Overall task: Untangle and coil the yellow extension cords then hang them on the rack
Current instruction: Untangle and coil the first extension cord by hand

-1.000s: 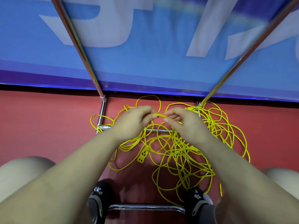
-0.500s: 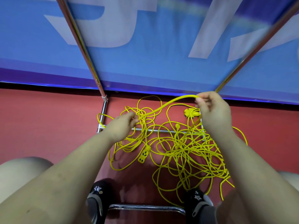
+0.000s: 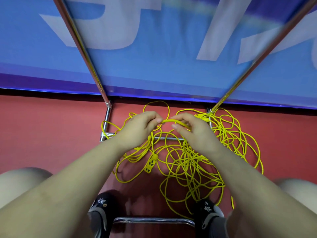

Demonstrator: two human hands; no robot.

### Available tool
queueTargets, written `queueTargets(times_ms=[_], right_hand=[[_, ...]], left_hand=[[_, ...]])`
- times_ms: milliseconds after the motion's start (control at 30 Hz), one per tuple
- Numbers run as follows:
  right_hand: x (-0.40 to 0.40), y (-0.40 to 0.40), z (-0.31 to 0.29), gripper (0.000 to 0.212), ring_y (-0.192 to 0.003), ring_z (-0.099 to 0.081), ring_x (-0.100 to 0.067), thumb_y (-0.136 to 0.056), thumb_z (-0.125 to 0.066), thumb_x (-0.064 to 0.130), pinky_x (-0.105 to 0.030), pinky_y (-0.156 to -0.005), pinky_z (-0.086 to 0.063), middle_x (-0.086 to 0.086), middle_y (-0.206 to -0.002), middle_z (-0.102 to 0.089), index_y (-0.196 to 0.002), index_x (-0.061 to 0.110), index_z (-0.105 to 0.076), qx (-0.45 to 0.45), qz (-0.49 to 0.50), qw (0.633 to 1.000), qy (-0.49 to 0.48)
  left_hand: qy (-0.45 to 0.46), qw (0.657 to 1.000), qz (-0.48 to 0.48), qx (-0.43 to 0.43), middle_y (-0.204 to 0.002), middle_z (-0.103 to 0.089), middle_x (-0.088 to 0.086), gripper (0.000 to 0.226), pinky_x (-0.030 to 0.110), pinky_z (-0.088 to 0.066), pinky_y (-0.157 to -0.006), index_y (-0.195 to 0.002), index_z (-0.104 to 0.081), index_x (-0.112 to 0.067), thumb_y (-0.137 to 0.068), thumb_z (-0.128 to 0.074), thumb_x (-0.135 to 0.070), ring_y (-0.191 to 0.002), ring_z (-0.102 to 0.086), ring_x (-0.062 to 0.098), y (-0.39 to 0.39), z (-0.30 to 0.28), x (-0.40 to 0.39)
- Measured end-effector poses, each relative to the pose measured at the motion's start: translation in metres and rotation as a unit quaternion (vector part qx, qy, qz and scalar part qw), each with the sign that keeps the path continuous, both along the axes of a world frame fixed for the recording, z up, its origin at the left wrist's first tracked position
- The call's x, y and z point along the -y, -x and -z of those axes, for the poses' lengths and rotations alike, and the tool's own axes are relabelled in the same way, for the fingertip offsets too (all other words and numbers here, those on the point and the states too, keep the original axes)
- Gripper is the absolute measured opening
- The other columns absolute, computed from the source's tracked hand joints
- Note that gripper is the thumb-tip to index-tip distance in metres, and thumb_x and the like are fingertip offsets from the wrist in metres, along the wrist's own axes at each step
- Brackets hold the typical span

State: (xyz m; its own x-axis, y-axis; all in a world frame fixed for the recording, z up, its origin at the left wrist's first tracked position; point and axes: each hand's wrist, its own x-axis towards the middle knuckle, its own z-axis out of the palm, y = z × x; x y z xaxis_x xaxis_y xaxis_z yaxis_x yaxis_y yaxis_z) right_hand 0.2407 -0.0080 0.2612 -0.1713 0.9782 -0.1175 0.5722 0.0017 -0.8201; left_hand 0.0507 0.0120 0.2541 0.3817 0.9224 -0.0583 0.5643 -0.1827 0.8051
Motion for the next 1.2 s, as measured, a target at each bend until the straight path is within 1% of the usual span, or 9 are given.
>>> queueTargets(times_ms=[67, 233, 367, 500, 633, 733, 933, 1067, 1200], right_hand=[[-0.003, 0.0, 0.0, 0.011, -0.075, -0.06, -0.015, -0.088, -0.062, 0.022, -0.038, -0.077, -0.05, 0.006, -0.077, -0.062, -0.099, 0.024, -0.066, 0.0, 0.021, 1.0, -0.02], [-0.005, -0.001, -0.005, 0.009, -0.072, -0.055, -0.001, -0.089, -0.059, 0.017, -0.017, -0.071, -0.044, 0.013, -0.078, -0.06, -0.093, 0.025, -0.063, -0.006, 0.044, 0.998, -0.053], [-0.017, -0.021, -0.019, 0.009, -0.068, -0.056, 0.011, -0.092, -0.055, 0.014, -0.006, -0.066, -0.042, 0.009, -0.079, -0.062, -0.094, 0.021, -0.06, -0.037, 0.171, 0.979, -0.101], [-0.023, -0.046, -0.025, 0.012, -0.066, -0.056, 0.004, -0.093, -0.053, 0.013, -0.014, -0.065, -0.047, -0.002, -0.084, -0.063, -0.101, 0.013, -0.062, -0.043, 0.292, 0.949, -0.108], [-0.018, -0.046, -0.015, 0.037, -0.109, -0.055, -0.018, -0.092, -0.056, 0.02, -0.013, -0.085, -0.034, -0.005, -0.118, -0.058, -0.127, 0.01, -0.051, 0.047, 0.264, 0.961, -0.071], [-0.012, -0.034, -0.009, 0.069, -0.138, -0.03, -0.017, -0.089, -0.06, 0.031, -0.021, -0.11, -0.02, -0.007, -0.148, -0.034, -0.146, 0.011, -0.027, 0.109, 0.167, 0.976, -0.084], [-0.005, -0.016, -0.013, 0.089, -0.145, 0.002, -0.026, -0.084, -0.056, 0.052, -0.036, -0.116, -0.004, -0.015, -0.156, 0.005, -0.15, 0.016, -0.008, 0.131, 0.197, 0.959, -0.158], [-0.004, -0.005, -0.011, 0.062, -0.141, -0.024, -0.022, -0.084, -0.048, 0.053, -0.039, -0.115, -0.008, -0.003, -0.148, -0.037, -0.139, 0.025, -0.041, 0.142, 0.063, 0.973, -0.172], [-0.001, 0.003, 0.0, 0.025, -0.087, -0.057, 0.003, -0.086, -0.057, 0.036, -0.023, -0.092, -0.039, 0.023, -0.093, -0.062, -0.105, 0.023, -0.066, 0.026, 0.026, 0.995, -0.097]], left_hand=[[0.018, 1.0, 0.008, -0.001, -0.071, -0.052, -0.01, 0.023, 0.024, -0.039, -0.07, -0.076, -0.049, -0.035, -0.098, -0.047, -0.026, -0.071, -0.05, 0.01, 0.003, 0.001, 0.001], [0.071, 0.994, 0.022, -0.075, -0.073, -0.057, 0.008, 0.031, 0.031, -0.042, -0.068, -0.084, -0.053, -0.009, -0.095, -0.048, -0.038, -0.068, -0.052, 0.022, 0.016, 0.012, 0.002], [0.103, 0.986, -0.005, -0.129, -0.071, -0.05, 0.008, 0.034, 0.028, -0.039, -0.061, -0.079, -0.046, -0.01, -0.096, -0.046, -0.039, -0.067, -0.048, 0.023, 0.03, 0.027, -0.002], [0.103, 0.992, -0.051, -0.053, -0.068, -0.049, 0.006, 0.029, 0.029, -0.037, -0.061, -0.078, -0.047, -0.01, -0.097, -0.048, -0.032, -0.063, -0.041, 0.017, 0.03, 0.026, -0.005], [0.061, 0.996, -0.057, 0.043, -0.067, -0.042, 0.0, 0.023, 0.025, -0.034, -0.059, -0.083, -0.054, -0.006, -0.097, -0.049, -0.024, -0.061, -0.036, 0.009, 0.017, 0.011, -0.008], [0.05, 0.991, -0.065, 0.107, -0.067, -0.039, -0.001, 0.019, 0.028, -0.034, -0.06, -0.081, -0.054, -0.011, -0.096, -0.049, -0.021, -0.063, -0.036, 0.011, 0.01, 0.0, -0.01], [0.054, 0.99, -0.041, 0.124, -0.07, -0.044, 0.003, 0.018, 0.023, -0.032, -0.059, -0.083, -0.058, -0.012, -0.096, -0.05, -0.021, -0.064, -0.037, 0.008, 0.001, -0.008, -0.01], [0.068, 0.99, -0.009, 0.126, -0.069, -0.056, -0.018, 0.02, 0.017, -0.038, -0.069, -0.078, -0.059, -0.026, -0.096, -0.051, -0.019, -0.068, -0.046, -0.002, -0.002, -0.005, -0.007], [0.065, 0.988, 0.005, 0.136, -0.071, -0.057, -0.016, 0.02, 0.01, -0.038, -0.07, -0.079, -0.059, -0.026, -0.095, -0.052, -0.017, -0.069, -0.05, -0.008, -0.006, -0.01, -0.005]])
